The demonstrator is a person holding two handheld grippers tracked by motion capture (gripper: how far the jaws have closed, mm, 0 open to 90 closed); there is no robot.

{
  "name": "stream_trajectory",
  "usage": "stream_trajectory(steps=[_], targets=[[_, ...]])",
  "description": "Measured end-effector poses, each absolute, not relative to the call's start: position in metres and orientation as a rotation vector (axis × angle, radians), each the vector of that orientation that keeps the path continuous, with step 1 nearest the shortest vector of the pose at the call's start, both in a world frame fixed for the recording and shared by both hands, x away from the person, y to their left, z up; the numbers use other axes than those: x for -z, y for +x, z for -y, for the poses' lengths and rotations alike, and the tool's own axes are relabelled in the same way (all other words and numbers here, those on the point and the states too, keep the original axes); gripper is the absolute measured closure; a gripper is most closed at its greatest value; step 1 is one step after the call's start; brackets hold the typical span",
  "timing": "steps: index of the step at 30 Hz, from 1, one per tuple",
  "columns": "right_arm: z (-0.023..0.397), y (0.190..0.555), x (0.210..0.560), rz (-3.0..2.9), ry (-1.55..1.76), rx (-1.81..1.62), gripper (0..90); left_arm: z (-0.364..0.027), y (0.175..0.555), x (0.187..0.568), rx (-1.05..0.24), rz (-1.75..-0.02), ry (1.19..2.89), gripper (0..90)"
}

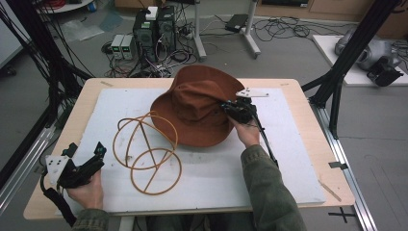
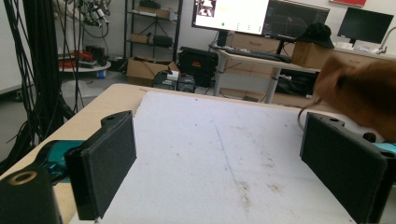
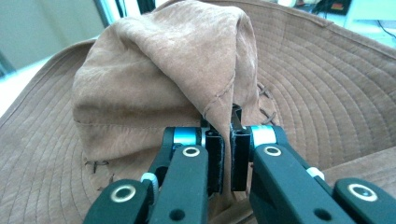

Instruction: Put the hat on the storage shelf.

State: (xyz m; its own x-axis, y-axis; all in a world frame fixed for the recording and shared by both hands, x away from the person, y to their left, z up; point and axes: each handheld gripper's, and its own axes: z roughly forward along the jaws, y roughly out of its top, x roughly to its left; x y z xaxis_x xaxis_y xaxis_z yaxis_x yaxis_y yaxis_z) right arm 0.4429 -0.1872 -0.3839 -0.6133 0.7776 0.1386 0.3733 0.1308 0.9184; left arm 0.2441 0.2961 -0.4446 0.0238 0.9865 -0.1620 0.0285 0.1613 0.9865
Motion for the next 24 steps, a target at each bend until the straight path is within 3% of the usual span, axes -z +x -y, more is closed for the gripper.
stream_trajectory(steps=[13,24], targets=[[0.212,0.418,0.344,-1.614,1.087,-1.960,88.8,-0.293,0.245,0.445,-1.064,-1.269,1.140,10.9],[0.218,0.405,0.331,-1.505,1.048,-2.055,88.8,-0.294,0.244,0.445,-1.050,-1.276,1.117,11.2]])
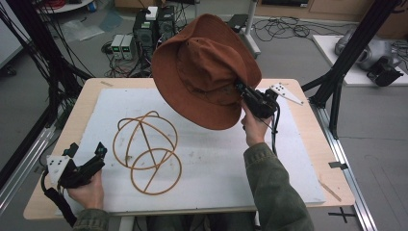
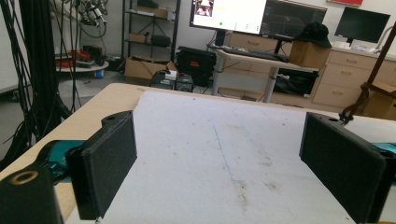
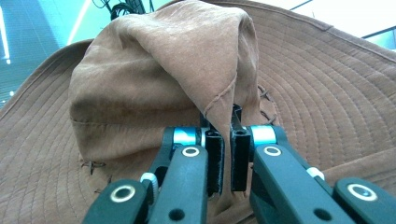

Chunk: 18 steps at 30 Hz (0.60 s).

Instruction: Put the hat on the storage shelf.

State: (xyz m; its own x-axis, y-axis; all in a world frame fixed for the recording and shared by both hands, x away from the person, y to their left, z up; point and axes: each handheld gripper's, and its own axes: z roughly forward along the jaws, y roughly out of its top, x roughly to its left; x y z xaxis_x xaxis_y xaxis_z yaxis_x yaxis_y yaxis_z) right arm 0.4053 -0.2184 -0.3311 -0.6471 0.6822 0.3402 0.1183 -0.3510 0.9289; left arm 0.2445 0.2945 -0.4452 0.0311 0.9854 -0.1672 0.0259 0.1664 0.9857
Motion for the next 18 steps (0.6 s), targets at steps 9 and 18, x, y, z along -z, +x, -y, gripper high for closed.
stream_trajectory(steps=[9,18], targets=[[0.212,0.395,0.318,-1.512,1.034,-2.111,88.7,-0.294,0.245,0.445,-1.045,-1.275,1.115,11.2],[0.179,0.377,0.296,-1.640,0.921,-2.208,88.6,-0.296,0.245,0.445,-1.046,-1.277,1.110,11.2]])
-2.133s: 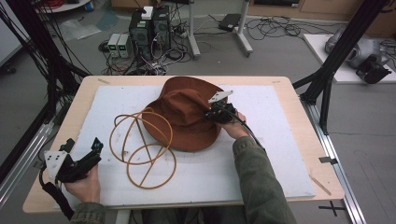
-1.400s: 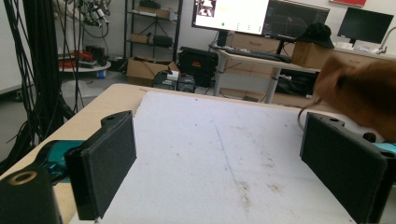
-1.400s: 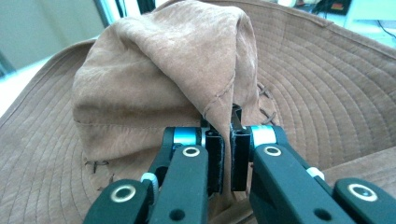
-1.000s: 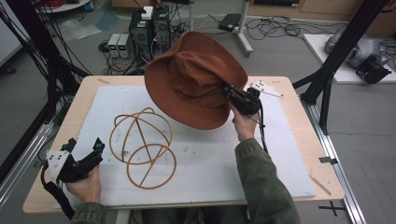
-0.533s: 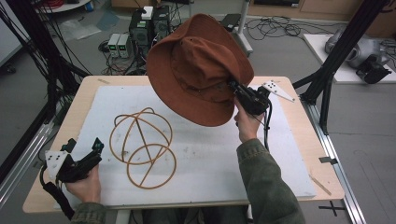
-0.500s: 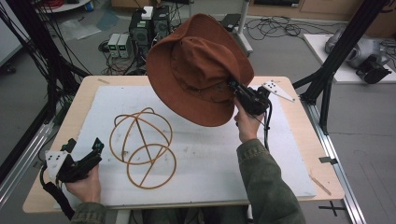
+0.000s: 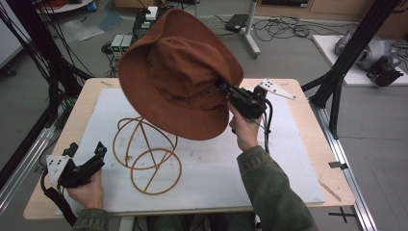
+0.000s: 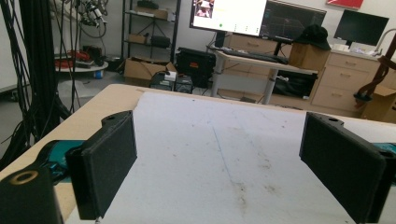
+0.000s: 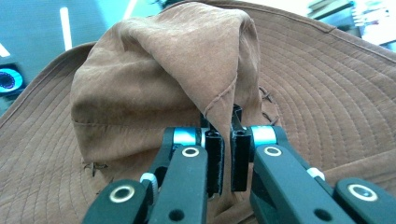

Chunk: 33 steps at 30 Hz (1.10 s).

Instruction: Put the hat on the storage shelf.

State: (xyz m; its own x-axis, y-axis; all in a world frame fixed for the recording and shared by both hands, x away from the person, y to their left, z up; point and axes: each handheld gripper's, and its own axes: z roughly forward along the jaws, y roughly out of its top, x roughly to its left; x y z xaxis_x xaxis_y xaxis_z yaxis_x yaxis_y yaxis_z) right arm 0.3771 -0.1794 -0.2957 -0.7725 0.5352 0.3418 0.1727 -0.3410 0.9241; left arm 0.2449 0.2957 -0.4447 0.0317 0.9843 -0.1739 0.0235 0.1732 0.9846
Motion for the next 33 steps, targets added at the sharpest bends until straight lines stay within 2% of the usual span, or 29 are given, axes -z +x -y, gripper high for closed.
stream_trajectory(steps=[15,33], targets=[[0.115,0.346,0.278,-1.932,0.643,-2.290,88.3,-0.300,0.244,0.445,-1.049,-1.283,1.088,11.2],[0.102,0.333,0.286,-2.139,0.566,-2.247,85.8,-0.303,0.243,0.446,-1.046,-1.296,1.079,11.2]])
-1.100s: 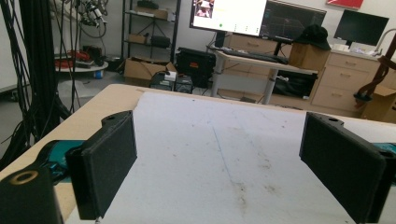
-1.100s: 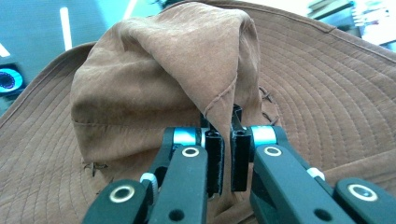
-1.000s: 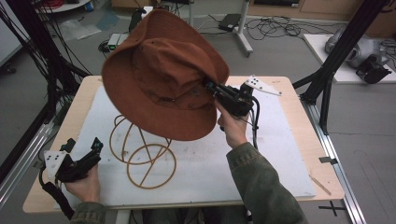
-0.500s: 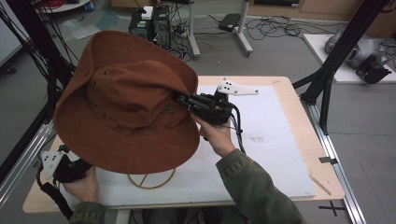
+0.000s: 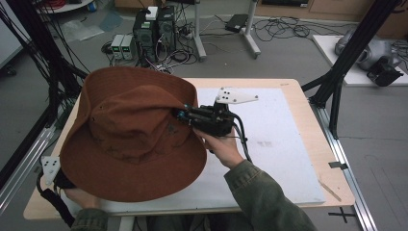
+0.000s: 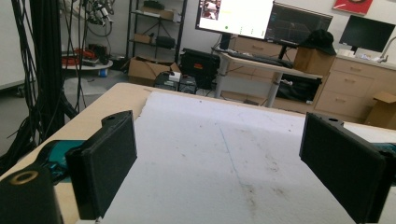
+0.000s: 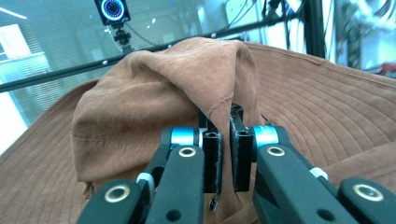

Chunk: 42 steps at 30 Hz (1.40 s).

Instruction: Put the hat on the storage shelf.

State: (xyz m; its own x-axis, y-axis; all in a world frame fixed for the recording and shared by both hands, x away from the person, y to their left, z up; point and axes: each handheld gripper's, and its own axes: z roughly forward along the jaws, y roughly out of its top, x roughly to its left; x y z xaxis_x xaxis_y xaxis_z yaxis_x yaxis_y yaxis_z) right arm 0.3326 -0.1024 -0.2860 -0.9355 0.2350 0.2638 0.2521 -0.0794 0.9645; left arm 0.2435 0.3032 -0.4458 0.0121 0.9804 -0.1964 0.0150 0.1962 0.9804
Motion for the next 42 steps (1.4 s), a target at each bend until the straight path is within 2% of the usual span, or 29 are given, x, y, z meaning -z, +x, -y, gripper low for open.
stream_trajectory(steps=[2,3,9,11,12,15,16,17,18,23,27,42], targets=[[0.102,0.333,0.287,2.120,-0.567,2.211,83.5,-0.303,0.243,0.446,-1.046,-1.296,1.077,11.3],[0.100,0.335,0.289,2.110,-0.589,2.181,76.4,-0.303,0.243,0.446,-1.045,-1.296,1.077,11.3],[0.097,0.334,0.292,2.124,-0.529,2.154,72.2,-0.304,0.243,0.446,-1.046,-1.298,1.079,11.2],[0.097,0.334,0.292,2.116,-0.524,2.155,66.0,-0.304,0.244,0.446,-1.046,-1.298,1.077,11.2],[0.097,0.334,0.292,2.116,-0.524,2.155,66.0,-0.304,0.244,0.446,-1.046,-1.298,1.077,11.3],[0.099,0.334,0.294,2.125,-0.497,2.159,54.7,-0.304,0.244,0.446,-1.044,-1.296,1.078,11.2],[0.099,0.334,0.294,2.125,-0.497,2.159,54.7,-0.303,0.244,0.446,-1.045,-1.296,1.079,11.2],[0.100,0.334,0.294,2.123,-0.494,2.161,47.7,-0.303,0.244,0.446,-1.045,-1.296,1.079,11.2],[0.100,0.332,0.294,2.141,-0.495,2.190,29.7,-0.303,0.244,0.446,-1.046,-1.297,1.081,11.2],[0.101,0.330,0.294,2.154,-0.462,2.192,13.3,-0.303,0.244,0.446,-1.045,-1.298,1.083,11.2],[0.102,0.331,0.295,2.164,-0.472,2.187,10.4,-0.303,0.244,0.446,-1.045,-1.298,1.081,11.2],[0.113,0.328,0.291,2.178,-0.458,2.246,10.4,-0.303,0.244,0.446,-1.045,-1.297,1.082,11.2]])
